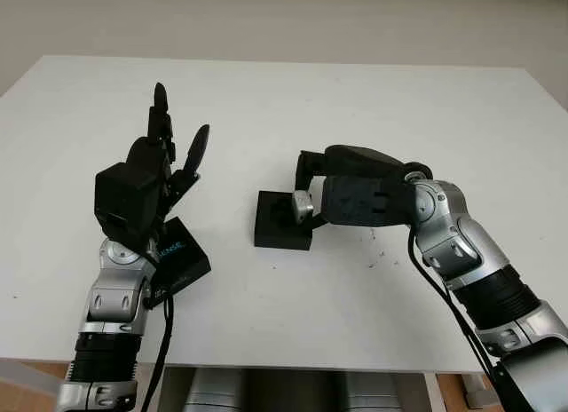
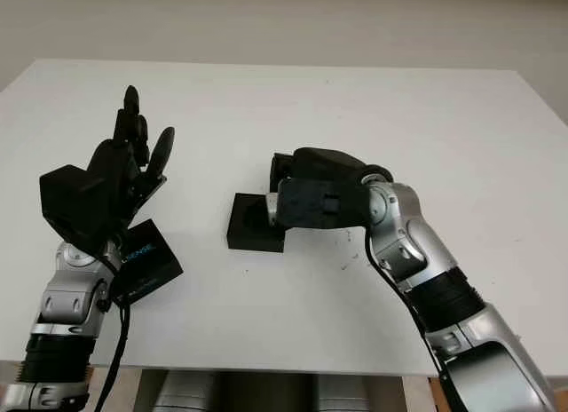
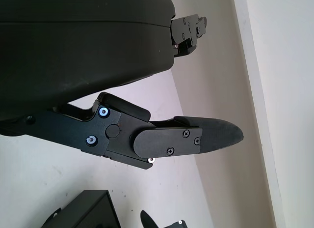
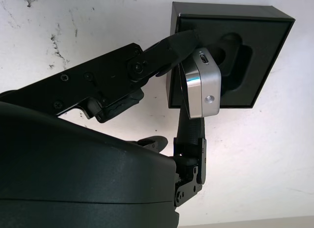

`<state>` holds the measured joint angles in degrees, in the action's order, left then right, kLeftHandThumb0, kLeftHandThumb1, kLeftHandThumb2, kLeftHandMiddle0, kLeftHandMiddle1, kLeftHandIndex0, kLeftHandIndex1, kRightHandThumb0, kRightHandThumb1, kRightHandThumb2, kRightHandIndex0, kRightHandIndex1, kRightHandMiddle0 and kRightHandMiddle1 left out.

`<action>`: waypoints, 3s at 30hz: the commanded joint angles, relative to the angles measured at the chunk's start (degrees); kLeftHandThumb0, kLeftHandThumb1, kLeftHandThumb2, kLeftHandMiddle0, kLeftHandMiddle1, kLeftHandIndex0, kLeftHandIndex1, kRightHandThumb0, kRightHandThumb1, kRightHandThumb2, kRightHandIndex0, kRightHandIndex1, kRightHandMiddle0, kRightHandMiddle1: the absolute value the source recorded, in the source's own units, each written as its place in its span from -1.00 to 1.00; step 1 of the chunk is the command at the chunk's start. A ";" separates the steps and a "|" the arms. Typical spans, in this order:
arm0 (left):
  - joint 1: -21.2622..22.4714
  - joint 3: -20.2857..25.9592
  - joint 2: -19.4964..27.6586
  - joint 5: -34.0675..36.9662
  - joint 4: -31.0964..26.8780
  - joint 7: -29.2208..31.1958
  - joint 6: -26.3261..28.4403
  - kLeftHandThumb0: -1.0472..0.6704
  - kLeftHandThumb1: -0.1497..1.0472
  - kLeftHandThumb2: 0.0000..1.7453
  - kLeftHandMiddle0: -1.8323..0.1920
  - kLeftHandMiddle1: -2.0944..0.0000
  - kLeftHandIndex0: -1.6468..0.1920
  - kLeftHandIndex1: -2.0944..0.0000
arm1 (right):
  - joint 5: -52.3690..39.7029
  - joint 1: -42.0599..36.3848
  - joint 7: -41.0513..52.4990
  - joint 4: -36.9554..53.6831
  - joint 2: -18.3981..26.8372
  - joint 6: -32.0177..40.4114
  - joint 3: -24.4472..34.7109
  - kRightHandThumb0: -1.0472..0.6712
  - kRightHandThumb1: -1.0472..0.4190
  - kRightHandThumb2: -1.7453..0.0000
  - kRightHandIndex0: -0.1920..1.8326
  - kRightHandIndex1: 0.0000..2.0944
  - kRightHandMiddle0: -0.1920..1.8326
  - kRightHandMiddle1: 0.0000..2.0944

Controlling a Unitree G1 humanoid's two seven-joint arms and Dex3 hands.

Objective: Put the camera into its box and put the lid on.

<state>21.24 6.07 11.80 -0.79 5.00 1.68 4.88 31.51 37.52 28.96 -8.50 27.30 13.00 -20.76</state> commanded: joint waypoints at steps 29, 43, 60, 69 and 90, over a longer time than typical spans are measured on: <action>-0.34 -0.69 -3.23 -0.19 -0.06 -1.95 -0.97 -0.68 1.00 -0.49 1.00 1.00 1.00 1.00 | 1.04 3.99 3.22 -1.05 2.43 -0.92 0.86 -0.26 -0.92 0.94 -0.39 -0.94 -0.51 0.66; -0.35 -0.82 -3.40 -0.07 -0.40 -2.30 -1.05 -0.67 1.00 -0.50 1.00 1.00 1.00 1.00 | 3.12 6.55 9.56 -0.55 2.50 -3.52 -1.81 -0.29 -0.93 0.94 -0.39 -0.94 -0.45 0.68; -1.01 -1.64 -4.14 -1.13 -1.27 -3.56 -0.44 -0.67 1.00 -0.48 1.00 1.00 1.00 1.00 | 5.03 7.03 4.52 -4.76 -1.19 -3.60 -2.58 -0.28 -0.95 0.93 -0.42 -0.96 -0.49 0.58; -1.71 -1.62 -4.72 -0.84 -1.93 -3.40 0.01 -0.69 1.00 -0.48 1.00 1.00 1.00 1.00 | 7.10 8.76 1.82 -8.36 -1.63 -5.93 -4.15 -0.29 -0.93 0.94 -0.33 -0.90 -0.54 0.67; -2.62 -2.18 -5.77 -1.92 -2.95 -4.83 0.73 -0.67 1.00 -0.47 1.00 1.00 1.00 1.00 | 5.43 9.69 9.07 -5.85 -0.27 -7.65 -3.51 -0.48 -0.82 0.94 -0.44 -0.93 -0.65 -0.12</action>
<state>19.14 4.09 6.45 -2.54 3.08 -2.90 5.61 37.67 47.38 37.48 -15.90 26.49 5.92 -24.79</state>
